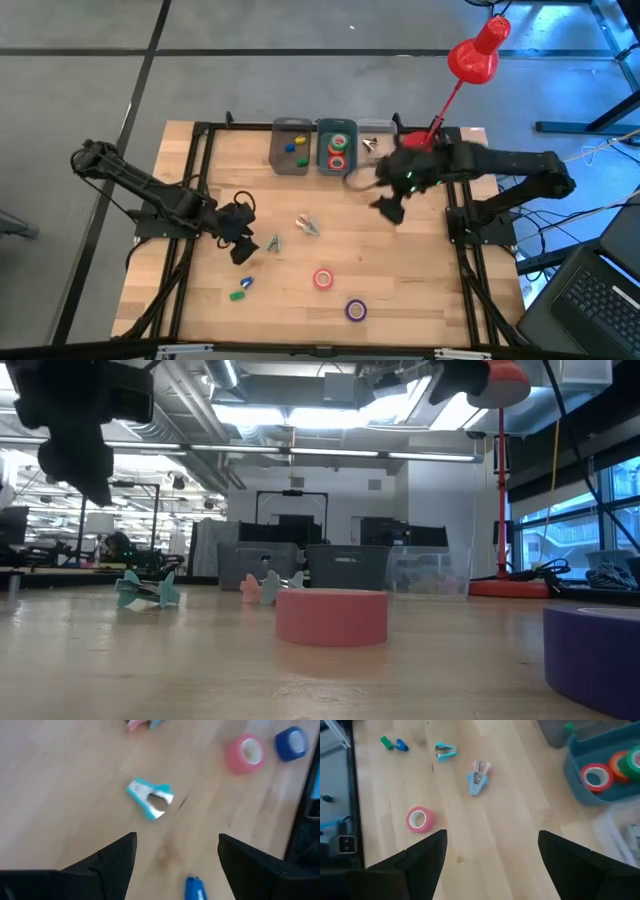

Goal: Pick and place Stapler, Stapler remover, tape
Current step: Put the blue staple remover into the transparent bin

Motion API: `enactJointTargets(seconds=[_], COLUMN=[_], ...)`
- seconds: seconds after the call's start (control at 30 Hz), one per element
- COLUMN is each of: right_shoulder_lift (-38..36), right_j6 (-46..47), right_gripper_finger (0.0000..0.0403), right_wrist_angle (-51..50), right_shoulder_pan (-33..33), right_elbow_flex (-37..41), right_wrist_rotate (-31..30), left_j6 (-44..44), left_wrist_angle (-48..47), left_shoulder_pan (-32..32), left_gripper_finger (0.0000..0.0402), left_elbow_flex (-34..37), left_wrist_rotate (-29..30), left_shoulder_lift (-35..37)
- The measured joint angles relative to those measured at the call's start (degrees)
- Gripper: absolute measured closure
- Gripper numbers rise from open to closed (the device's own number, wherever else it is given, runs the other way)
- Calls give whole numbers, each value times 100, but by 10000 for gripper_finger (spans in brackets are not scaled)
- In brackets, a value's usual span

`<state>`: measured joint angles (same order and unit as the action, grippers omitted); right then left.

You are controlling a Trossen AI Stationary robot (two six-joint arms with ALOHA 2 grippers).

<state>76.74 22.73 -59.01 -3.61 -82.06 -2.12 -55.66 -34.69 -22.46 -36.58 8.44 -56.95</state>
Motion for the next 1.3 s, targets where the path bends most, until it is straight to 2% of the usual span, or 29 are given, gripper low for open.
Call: enactJointTargets(seconds=[0.13, 0.33, 0.5, 0.67, 0.8, 0.93, 1.03, 1.3], right_shoulder_lift=[678, 1860, 2593, 3040, 3105, 3105, 3229, 3859], right_j6=[132, 111, 148, 75, 154, 717, 853, 841], right_gripper_finger=[89, 89, 89, 89, 89, 89, 89, 89], right_wrist_angle=[631, 1636, 2597, 3731, 3617, 2833, 2792, 2936], right_shoulder_pan=[-389, -444, -446, -444, -318, -204, -267, -434], right_elbow_flex=[0, 0, 0, 0, 0, 2, -9, 2], right_wrist_rotate=[-635, -683, -258, 776, 853, 79, -410, -137], left_j6=[72, 72, 30, 370, 440, 148, 96, 92], left_wrist_angle=[-31, 17, 7, -79, -235, -226, -228, -254], left_shoulder_pan=[50, 223, 247, 247, 247, 247, 247, 247], left_gripper_finger=[135, 135, 135, 135, 135, 135, 135, 135], left_elbow_flex=[70, 70, 70, 70, 70, 70, 70, 70], left_wrist_rotate=[80, 102, 101, 171, 213, 215, 235, 255], left_shoulder_lift=[-9, -9, -9, -9, -9, -9, -9, -9])
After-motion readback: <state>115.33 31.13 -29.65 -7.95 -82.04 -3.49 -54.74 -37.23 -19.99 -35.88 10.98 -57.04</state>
